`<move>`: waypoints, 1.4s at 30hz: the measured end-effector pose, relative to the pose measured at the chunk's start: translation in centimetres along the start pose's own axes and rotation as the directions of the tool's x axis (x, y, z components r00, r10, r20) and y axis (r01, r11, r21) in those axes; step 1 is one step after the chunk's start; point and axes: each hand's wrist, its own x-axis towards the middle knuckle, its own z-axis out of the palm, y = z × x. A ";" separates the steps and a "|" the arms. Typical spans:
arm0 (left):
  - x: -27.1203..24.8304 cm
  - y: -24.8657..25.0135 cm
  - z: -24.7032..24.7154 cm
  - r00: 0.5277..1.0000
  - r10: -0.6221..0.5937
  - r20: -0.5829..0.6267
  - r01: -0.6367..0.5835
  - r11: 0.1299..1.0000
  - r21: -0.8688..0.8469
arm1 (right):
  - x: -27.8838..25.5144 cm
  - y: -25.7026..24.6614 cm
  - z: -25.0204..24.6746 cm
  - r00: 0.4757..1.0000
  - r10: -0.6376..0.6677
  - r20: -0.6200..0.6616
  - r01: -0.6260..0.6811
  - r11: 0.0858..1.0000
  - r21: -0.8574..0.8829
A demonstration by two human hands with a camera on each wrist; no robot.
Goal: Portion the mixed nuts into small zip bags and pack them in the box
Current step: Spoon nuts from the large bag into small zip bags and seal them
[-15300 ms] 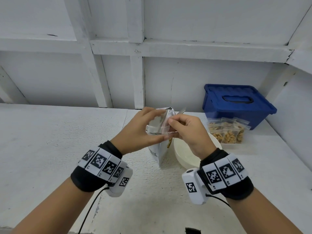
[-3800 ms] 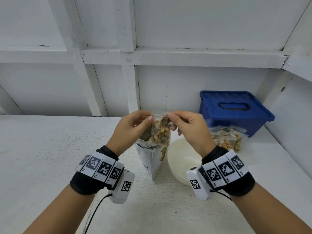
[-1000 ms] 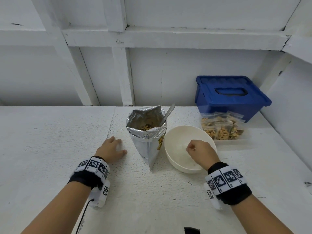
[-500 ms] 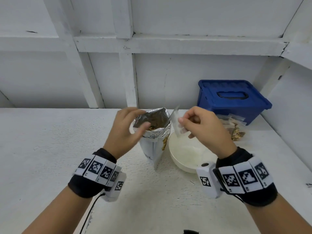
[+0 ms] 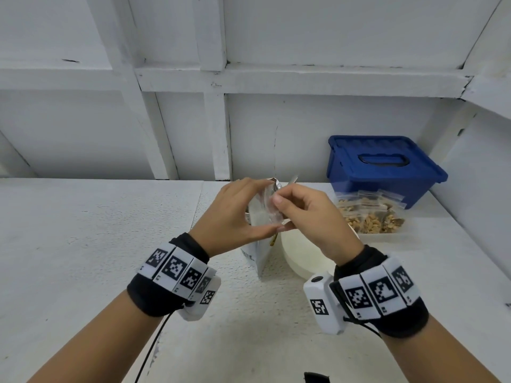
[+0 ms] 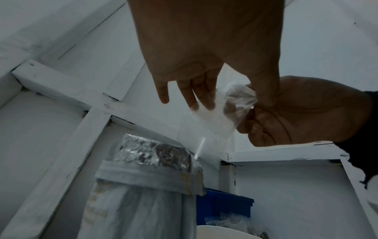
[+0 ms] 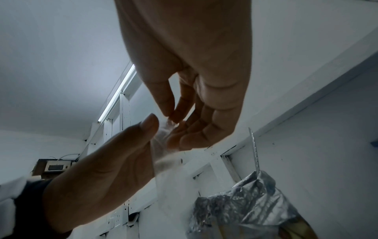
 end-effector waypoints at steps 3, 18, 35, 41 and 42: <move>0.0 0.2 -0.2 1.000 -0.002 0.003 0.002 0.999 -0.042 | 0.0 -0.1 -0.1 0.999 0.006 0.053 -0.008 0.999 0.044; -1.5 -1.4 -0.7 0.966 -0.257 0.000 0.253 0.953 -0.167 | 1.1 1.3 -0.7 0.970 -0.022 -0.241 -0.018 0.986 -0.163; -1.6 -4.8 -1.1 0.839 -0.525 0.140 0.542 0.829 -0.138 | 5.4 4.5 -0.6 0.943 -0.242 -0.228 0.120 0.887 -0.447; -1.3 -5.1 -0.9 0.832 -0.539 0.131 0.554 0.821 -0.138 | 6.0 5.8 0.4 0.954 -0.297 -0.034 0.221 0.775 -0.592; -1.3 -5.1 -0.9 0.829 -0.544 0.129 0.558 0.818 -0.139 | 6.1 5.9 0.5 0.961 -0.276 -0.027 0.208 0.781 -0.588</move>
